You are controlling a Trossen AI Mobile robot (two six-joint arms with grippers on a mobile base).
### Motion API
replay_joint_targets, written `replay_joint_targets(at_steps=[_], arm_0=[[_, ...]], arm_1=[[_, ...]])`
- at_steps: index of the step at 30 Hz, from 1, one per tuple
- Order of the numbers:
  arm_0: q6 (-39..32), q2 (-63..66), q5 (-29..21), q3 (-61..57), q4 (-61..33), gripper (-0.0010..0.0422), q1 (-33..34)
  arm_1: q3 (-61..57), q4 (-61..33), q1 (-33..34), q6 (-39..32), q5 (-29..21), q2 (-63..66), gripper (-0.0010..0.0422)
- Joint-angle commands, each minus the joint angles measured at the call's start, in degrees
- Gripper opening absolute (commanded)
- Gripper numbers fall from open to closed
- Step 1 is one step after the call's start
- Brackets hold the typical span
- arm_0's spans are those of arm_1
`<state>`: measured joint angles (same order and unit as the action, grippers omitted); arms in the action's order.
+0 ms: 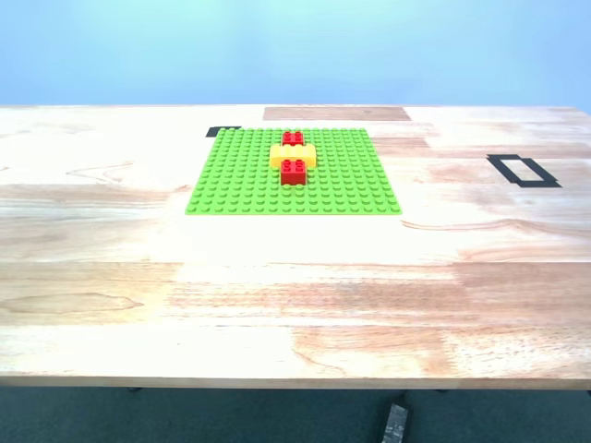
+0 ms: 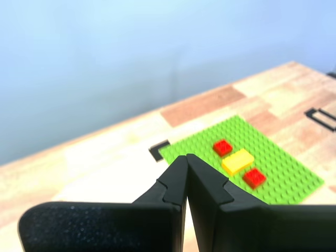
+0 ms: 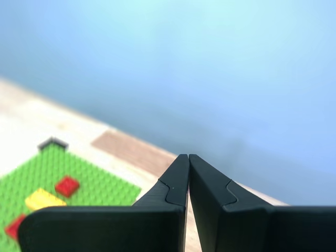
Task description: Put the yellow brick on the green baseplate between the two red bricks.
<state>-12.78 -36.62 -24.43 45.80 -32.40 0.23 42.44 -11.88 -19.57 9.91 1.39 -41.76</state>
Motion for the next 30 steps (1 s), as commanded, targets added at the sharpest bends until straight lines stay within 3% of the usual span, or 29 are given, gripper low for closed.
replay_joint_targets(at_steps=[1, 6, 11, 19, 30], arm_0=[[2.8, 1.3, 0.1, -2.5, 5.8, 0.0000, 0.0], [8.7, 7.0, 0.2, -11.8, 17.3, 0.0000, 0.0], [11.6, 13.8, 4.5, -20.4, 23.2, 0.0000, 0.0], [16.2, 23.3, 5.0, -30.5, 25.6, 0.0000, 0.0], [17.0, 29.9, 7.9, -37.9, 27.1, 0.0000, 0.0]], arm_1=[[-7.4, 3.0, 1.1, -1.5, -4.4, 8.0, 0.0000], [-14.3, 2.8, 1.2, -5.8, -7.6, 17.8, 0.0000], [-18.9, 2.8, 1.3, -6.9, -12.4, 25.0, -0.0001], [-26.8, 2.0, 1.3, -10.2, -12.2, 32.8, -0.0001], [-34.2, 1.6, 1.3, -10.3, -12.2, 39.6, -0.0001]])
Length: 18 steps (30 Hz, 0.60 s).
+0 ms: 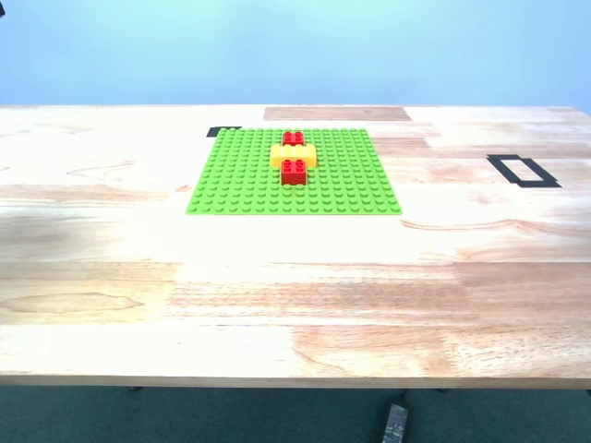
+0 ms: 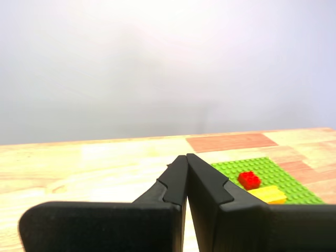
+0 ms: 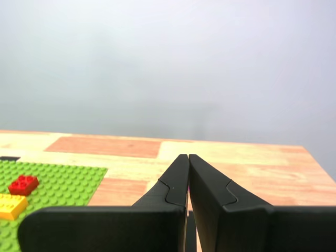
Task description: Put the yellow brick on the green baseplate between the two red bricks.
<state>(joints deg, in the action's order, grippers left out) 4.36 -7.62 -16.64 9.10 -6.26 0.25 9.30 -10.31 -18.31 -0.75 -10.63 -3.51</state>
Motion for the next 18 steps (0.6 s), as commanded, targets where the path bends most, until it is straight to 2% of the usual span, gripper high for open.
replay_joint_targets(at_steps=[1, 9, 11, 15, 18], arm_0=[[-0.2, 1.2, 0.2, -1.7, 1.0, 0.0000, 0.0], [-1.4, 2.5, 0.4, -4.4, 1.1, 0.0000, 0.0], [-1.3, 2.8, 2.3, -5.2, 1.1, 0.0000, 0.0], [-1.5, 3.0, 6.3, -6.1, 0.9, 0.0000, 0.0], [-3.0, 3.0, 6.2, -6.0, 1.2, 0.0000, 0.0]], arm_1=[[-1.6, 0.1, 0.0, 0.3, -0.1, 1.9, -0.0001], [-4.8, 0.5, 0.0, -0.9, -0.4, 3.0, -0.0001], [-4.9, 0.5, 0.0, 0.5, -0.6, 3.2, -0.0001], [-5.0, 0.9, 0.1, 2.3, -5.7, 3.2, -0.0001], [-5.0, 1.0, 0.5, 2.6, -7.8, 2.9, -0.0001]])
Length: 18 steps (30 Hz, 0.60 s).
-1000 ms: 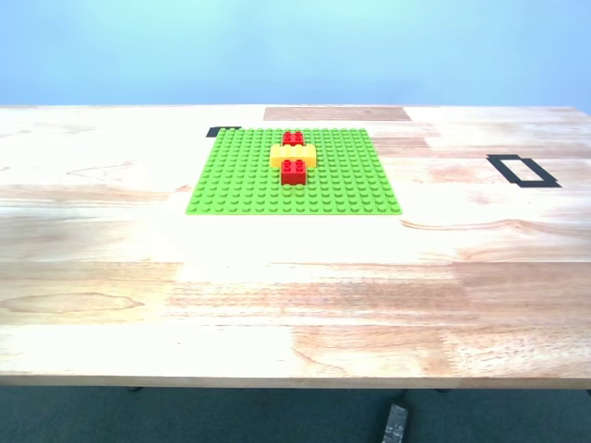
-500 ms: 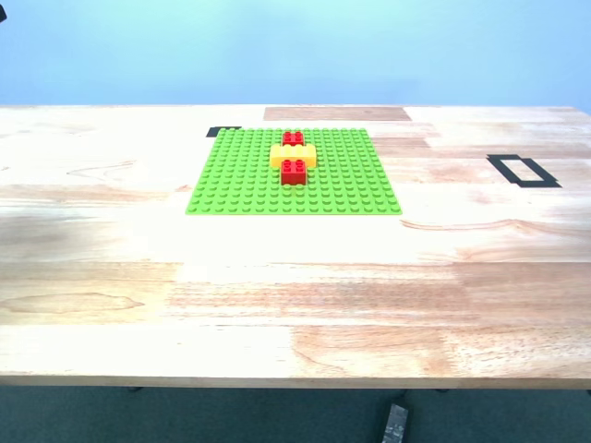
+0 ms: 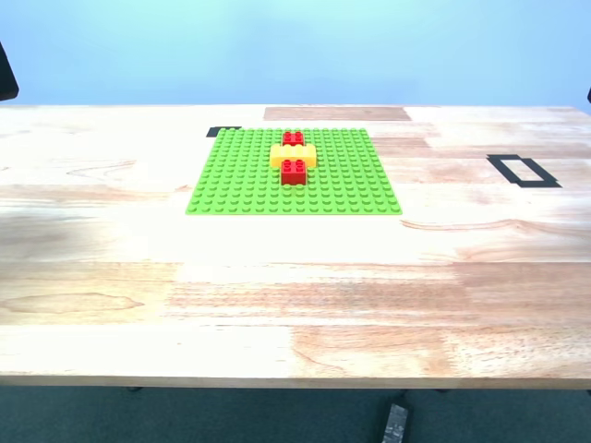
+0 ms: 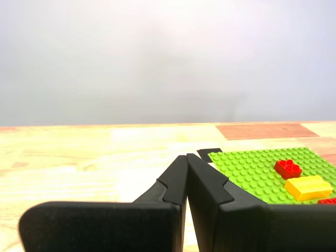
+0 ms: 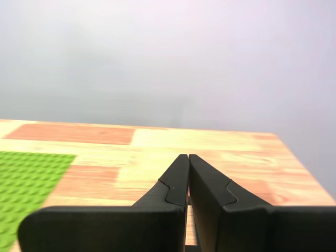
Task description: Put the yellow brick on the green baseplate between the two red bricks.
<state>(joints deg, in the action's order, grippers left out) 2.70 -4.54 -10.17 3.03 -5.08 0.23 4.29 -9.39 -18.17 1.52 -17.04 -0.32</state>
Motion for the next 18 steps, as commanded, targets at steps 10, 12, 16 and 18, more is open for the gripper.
replay_joint_targets(at_steps=[10, 12, 16, 18], arm_0=[[-2.7, -0.2, 1.2, 0.0, -0.5, 0.0000, -0.1], [-2.7, -0.2, 1.3, 0.0, -0.5, 0.0000, -0.1], [-2.7, -0.3, 1.2, 0.0, -0.5, 0.0000, -0.1], [-2.7, -0.3, 1.2, 0.0, -0.5, 0.0000, -0.1]], arm_1=[[0.0, 0.2, 6.1, 0.8, -1.3, -1.1, -0.0001], [0.0, 0.2, 7.0, 0.4, -1.3, -1.1, -0.0001], [0.0, 0.1, 7.3, 0.4, -0.9, -1.1, -0.0001], [0.0, 0.1, 7.2, 0.4, -0.9, -1.2, -0.0001]])
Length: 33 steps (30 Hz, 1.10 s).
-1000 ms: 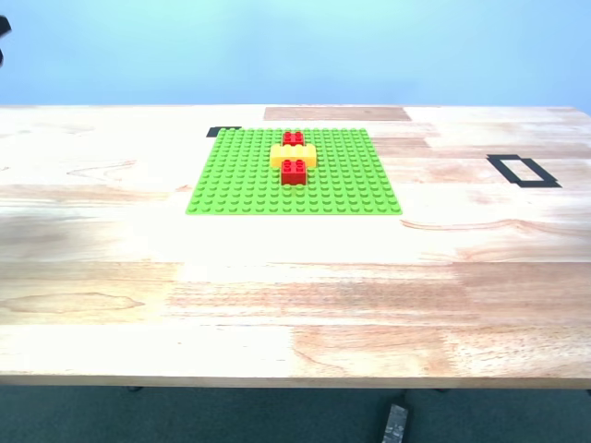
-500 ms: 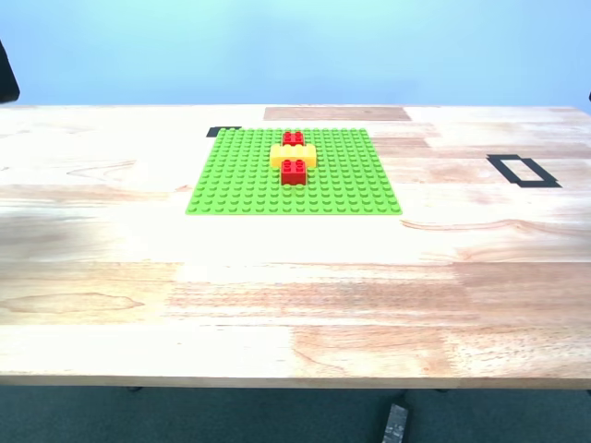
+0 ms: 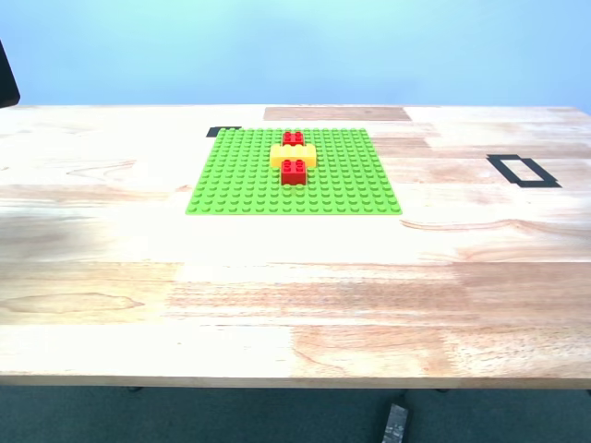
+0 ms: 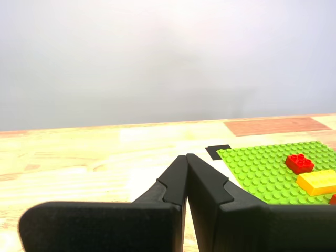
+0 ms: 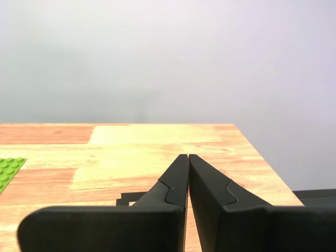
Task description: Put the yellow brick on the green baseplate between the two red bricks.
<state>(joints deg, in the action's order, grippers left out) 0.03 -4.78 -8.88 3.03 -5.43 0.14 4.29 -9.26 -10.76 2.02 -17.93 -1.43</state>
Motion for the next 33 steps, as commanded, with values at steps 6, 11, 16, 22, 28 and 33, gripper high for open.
replay_joint_targets(at_steps=[6, 11, 16, 22, 28, 33], arm_0=[[0.2, 0.0, 0.0, 0.0, -0.2, 0.0000, 0.0], [0.1, 0.0, 0.0, 0.0, -0.2, 0.0000, 0.0], [0.2, 0.0, 0.0, 0.0, -0.2, 0.0000, 0.0], [0.2, 0.0, 0.0, 0.0, -0.2, 0.0000, 0.0], [0.2, 0.0, 0.0, 0.0, -0.2, 0.0000, 0.0], [0.2, 0.0, 0.0, 0.0, -0.2, 0.0000, 0.0]], arm_1=[[0.0, 0.0, -0.2, 0.0, 0.0, 0.0, -0.0001], [0.0, -0.1, -0.2, 0.0, 0.0, -0.1, 0.0000], [0.0, -0.1, -0.2, 0.7, 0.0, -0.1, 0.0000], [0.0, -0.1, -0.2, 1.2, 0.0, -0.1, 0.0000], [0.0, -0.1, -0.2, 1.1, 0.0, -0.1, 0.0000], [0.0, -0.1, -0.2, 1.0, 0.0, -0.5, 0.0000]])
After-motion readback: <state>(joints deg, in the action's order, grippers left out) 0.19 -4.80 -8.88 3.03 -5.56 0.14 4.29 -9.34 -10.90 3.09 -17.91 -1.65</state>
